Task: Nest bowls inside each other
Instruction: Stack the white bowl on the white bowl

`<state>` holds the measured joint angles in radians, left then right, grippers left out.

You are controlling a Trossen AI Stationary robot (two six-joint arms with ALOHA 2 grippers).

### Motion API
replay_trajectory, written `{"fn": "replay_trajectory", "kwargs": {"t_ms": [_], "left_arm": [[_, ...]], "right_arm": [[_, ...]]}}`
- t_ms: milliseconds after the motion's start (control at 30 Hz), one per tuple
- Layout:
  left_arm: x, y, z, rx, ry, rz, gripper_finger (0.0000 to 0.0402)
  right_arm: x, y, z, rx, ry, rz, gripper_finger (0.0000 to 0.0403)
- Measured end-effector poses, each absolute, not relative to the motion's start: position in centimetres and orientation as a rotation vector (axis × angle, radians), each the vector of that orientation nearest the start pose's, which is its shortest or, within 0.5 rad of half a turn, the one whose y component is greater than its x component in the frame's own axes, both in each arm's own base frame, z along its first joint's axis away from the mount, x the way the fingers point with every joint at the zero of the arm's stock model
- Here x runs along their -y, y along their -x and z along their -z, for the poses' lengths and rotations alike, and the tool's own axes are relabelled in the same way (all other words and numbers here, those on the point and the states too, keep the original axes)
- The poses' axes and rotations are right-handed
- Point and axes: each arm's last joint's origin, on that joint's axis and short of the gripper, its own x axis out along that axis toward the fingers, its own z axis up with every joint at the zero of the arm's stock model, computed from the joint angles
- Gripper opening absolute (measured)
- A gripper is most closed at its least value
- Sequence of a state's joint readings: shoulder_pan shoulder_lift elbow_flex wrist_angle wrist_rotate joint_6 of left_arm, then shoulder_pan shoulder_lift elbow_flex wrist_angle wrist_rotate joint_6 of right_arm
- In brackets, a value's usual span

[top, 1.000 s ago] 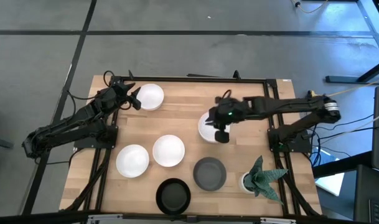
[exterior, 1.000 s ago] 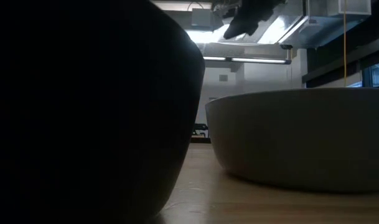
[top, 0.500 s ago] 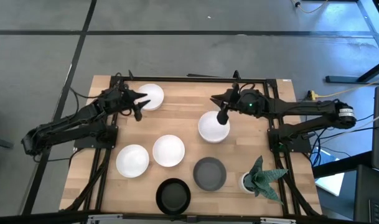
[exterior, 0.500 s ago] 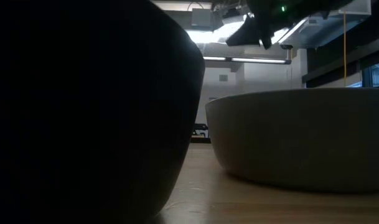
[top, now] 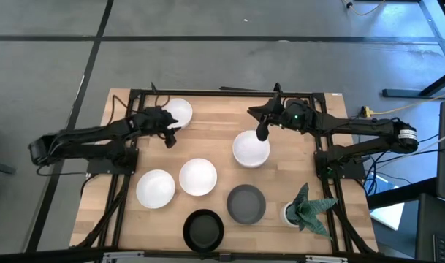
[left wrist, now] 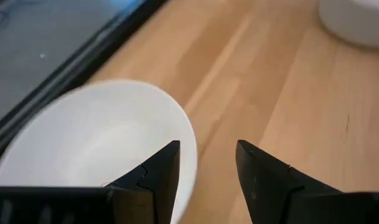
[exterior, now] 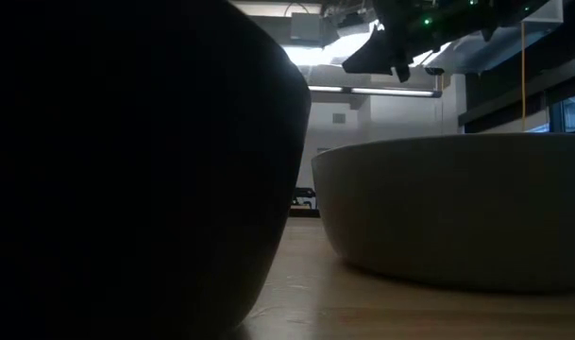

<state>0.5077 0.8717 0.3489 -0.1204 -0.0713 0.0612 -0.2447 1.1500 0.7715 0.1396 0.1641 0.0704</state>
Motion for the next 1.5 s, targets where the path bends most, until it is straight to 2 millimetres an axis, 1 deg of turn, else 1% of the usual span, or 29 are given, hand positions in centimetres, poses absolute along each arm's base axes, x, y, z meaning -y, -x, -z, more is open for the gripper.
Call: {"fn": "replay_trajectory", "kwargs": {"t_ms": [167,933,1133,1267,1500], "left_arm": [[-8.6,-14.9,-17.1,-0.710,0.044,-0.618,0.0151],[-9.0,-15.5,-15.2,-0.853,0.024,-0.607,0.0151],[-9.1,-15.5,-15.0,-0.868,0.011,-0.624,0.0149],[-9.2,-15.5,-15.0,-0.869,0.013,-0.632,0.0133],[-9.6,-15.2,-15.0,-0.869,0.027,-0.654,0.0089]], "right_arm": [[6.5,-24.7,-28.7,-0.228,-0.087,0.356,0.0058],[6.5,-24.7,-28.6,-0.241,-0.087,0.354,0.0058],[6.5,-24.7,-28.6,-0.241,-0.087,0.354,0.0058],[6.5,-24.7,-28.5,-0.248,-0.088,0.354,0.0058],[6.5,-24.6,-28.3,-0.275,-0.090,0.356,0.0058]]}}
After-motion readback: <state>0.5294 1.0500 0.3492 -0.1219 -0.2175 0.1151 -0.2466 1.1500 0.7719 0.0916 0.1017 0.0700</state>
